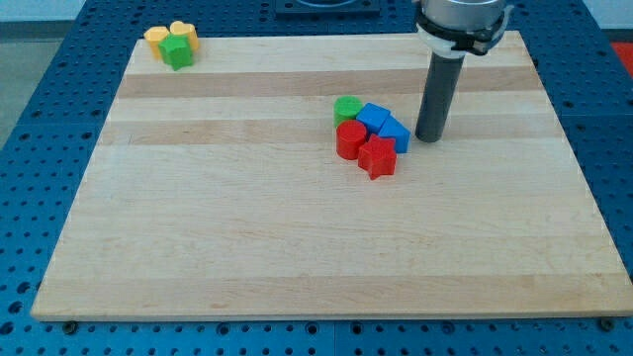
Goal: Push the group of blocks right a bit
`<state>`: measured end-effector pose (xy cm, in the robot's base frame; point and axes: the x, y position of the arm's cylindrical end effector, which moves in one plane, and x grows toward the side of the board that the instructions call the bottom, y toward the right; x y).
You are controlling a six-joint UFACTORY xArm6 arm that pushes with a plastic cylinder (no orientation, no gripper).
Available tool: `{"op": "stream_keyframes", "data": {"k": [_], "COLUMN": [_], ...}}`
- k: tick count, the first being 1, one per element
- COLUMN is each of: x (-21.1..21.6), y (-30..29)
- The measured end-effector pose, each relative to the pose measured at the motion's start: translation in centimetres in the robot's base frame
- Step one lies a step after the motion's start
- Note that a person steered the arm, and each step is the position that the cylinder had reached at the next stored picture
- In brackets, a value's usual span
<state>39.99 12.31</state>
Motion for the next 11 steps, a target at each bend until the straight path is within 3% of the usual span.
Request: {"op": "stream_keyframes", "data": {"k": [3,6,9,11], "x": [0.3,-0.4,-10.1,-10.6], "y": [-3.2,-0.2,-3.4,-9.0]}}
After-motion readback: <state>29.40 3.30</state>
